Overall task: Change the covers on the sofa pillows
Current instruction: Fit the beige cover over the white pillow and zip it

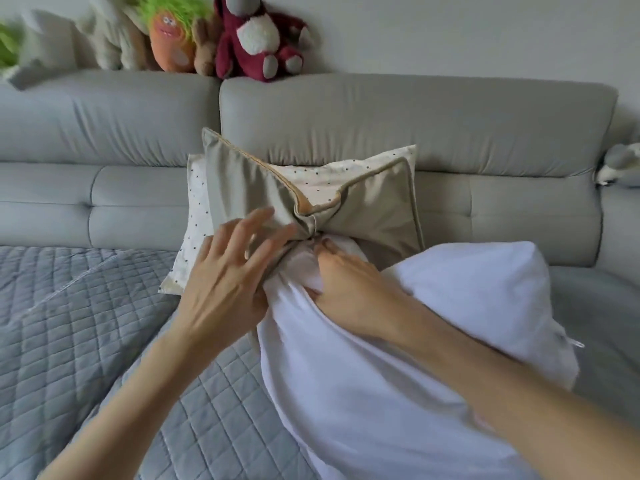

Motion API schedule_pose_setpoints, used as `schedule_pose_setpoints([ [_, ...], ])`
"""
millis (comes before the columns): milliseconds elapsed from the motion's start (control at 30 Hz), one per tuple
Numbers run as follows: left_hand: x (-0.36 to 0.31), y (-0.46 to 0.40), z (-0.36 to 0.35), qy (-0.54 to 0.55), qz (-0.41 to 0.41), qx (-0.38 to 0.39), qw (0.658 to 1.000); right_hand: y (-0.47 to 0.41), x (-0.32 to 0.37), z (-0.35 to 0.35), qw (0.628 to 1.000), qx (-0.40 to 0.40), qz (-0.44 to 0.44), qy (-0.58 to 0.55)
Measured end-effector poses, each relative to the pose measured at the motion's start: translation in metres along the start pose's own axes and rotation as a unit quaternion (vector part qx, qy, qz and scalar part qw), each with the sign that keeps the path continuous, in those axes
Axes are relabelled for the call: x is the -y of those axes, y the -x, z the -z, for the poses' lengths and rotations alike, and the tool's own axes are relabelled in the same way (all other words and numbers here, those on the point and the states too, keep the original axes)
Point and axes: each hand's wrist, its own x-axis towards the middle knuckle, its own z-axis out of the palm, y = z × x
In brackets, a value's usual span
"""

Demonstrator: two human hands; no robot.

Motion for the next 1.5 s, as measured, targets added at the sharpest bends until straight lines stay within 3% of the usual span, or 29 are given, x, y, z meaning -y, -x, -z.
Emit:
schedule_pose_setpoints([
  [200, -0.001, 0.006, -0.007, 0.044, -0.028, 0.048, 0.998, 0.021, -0.007, 0.089, 0.992, 0.120, 0.028, 0.029],
  [333, 0.006, 0.005, 0.003, 0.042, -0.030, 0.053, 0.997, 0.004, -0.042, 0.147, 0.971, 0.142, -0.090, -0.168],
  [367, 0.008, 0.006, 0.006, 0.038, -0.026, 0.060, 0.997, 0.001, -0.054, 0.146, 0.966, 0.167, -0.100, -0.172],
  [467, 0.013, 0.011, 0.011, 0.017, -0.027, 0.094, 0.995, -0.006, -0.068, 0.109, 0.955, 0.277, -0.095, -0.050],
  [533, 0.019, 0.013, 0.012, 0.029, -0.031, 0.126, 0.991, -0.006, -0.061, 0.066, 0.951, 0.299, -0.072, 0.021],
  [633, 0.029, 0.011, 0.022, 0.159, 0.018, 0.143, 0.977, 0.011, -0.033, 0.019, 0.974, 0.213, -0.033, -0.070],
  [700, 0.030, 0.009, 0.031, 0.204, 0.044, 0.096, 0.973, 0.028, -0.011, 0.000, 0.978, 0.164, -0.017, -0.129],
  [800, 0.029, 0.015, 0.039, 0.168, 0.056, 0.018, 0.984, 0.044, 0.020, -0.026, 0.990, 0.110, -0.021, -0.085],
  [867, 0.032, 0.026, 0.045, 0.125, 0.067, -0.001, 0.990, 0.044, 0.033, -0.037, 0.999, 0.032, 0.020, -0.037],
  [967, 0.038, 0.042, 0.058, 0.047, 0.026, -0.028, 0.998, 0.033, 0.042, -0.052, 0.996, -0.060, 0.062, -0.031],
  [1033, 0.042, 0.047, 0.056, 0.058, -0.009, -0.002, 0.998, 0.026, 0.052, -0.065, 0.993, -0.059, 0.083, -0.055],
  [1133, 0.055, 0.053, 0.047, 0.070, -0.034, 0.106, 0.991, 0.013, 0.072, -0.092, 0.989, -0.106, 0.079, -0.059],
  [1233, 0.074, 0.065, 0.045, 0.022, -0.041, 0.122, 0.991, 0.002, 0.077, -0.108, 0.981, -0.174, 0.068, -0.055],
  [1300, 0.081, 0.068, 0.047, -0.014, -0.050, 0.117, 0.992, -0.003, 0.073, -0.110, 0.982, -0.167, 0.074, -0.045],
  [1433, 0.087, 0.054, 0.042, -0.078, -0.029, 0.132, 0.988, -0.014, 0.061, -0.101, 0.988, 0.001, 0.151, -0.015],
  [1500, 0.087, 0.040, 0.037, -0.104, 0.007, 0.149, 0.983, -0.009, 0.061, -0.097, 0.982, 0.011, 0.187, -0.029],
])
